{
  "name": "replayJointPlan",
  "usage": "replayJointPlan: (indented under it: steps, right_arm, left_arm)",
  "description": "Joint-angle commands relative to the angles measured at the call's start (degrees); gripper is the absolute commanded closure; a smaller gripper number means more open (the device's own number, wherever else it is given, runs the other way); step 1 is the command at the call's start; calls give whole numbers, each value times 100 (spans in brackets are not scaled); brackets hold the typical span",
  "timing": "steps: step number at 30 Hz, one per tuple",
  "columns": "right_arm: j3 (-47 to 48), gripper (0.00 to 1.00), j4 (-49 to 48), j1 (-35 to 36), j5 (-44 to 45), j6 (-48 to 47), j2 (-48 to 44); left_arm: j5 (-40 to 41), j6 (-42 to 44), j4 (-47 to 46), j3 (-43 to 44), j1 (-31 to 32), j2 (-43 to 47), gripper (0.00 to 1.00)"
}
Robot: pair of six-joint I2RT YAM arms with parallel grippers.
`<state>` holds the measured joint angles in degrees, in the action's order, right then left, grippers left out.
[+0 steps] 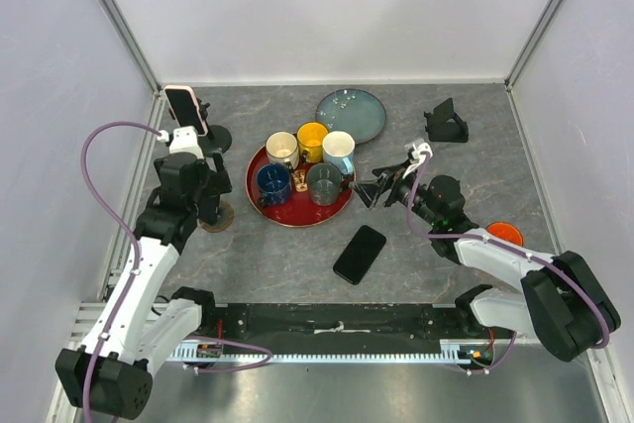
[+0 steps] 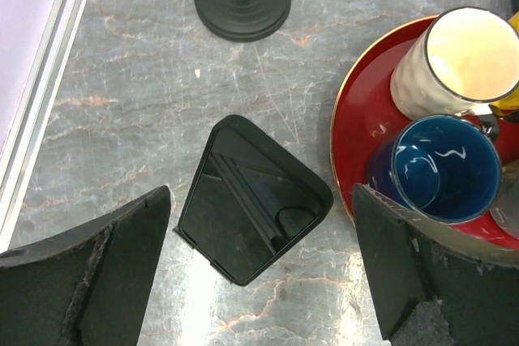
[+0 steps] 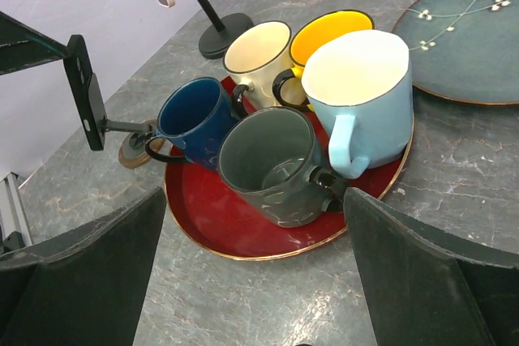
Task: Remove the phone from the phone stand
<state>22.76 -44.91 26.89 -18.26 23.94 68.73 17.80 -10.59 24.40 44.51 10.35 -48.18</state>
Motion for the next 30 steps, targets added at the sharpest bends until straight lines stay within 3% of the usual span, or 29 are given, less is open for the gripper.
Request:
replayJointPlan:
  steps: [1, 7, 10, 15, 23, 30]
  right_arm:
    - [97, 2, -159, 114, 112, -224, 18]
    - [176, 2, -45, 246, 156, -320, 35]
    - [185, 1, 8, 281, 209, -364, -9]
    - [185, 2, 78, 325, 270, -417, -53]
    - [176, 2, 131, 369, 358, -496, -79]
    - [158, 2, 105, 395, 270, -557, -140]
  left_arm:
    - [372, -495, 292, 338, -7, -77, 0]
    - [2258, -1155, 846, 654, 827, -568, 0]
    - [2762, -1349, 987, 839, 1214, -902, 0]
    - [3220, -1525, 1014, 1007, 1601, -1316, 3]
    - [3783, -1736, 1014, 1165, 1733, -2028, 27]
    - [4003, -1797, 1014, 1121, 1742, -2476, 30]
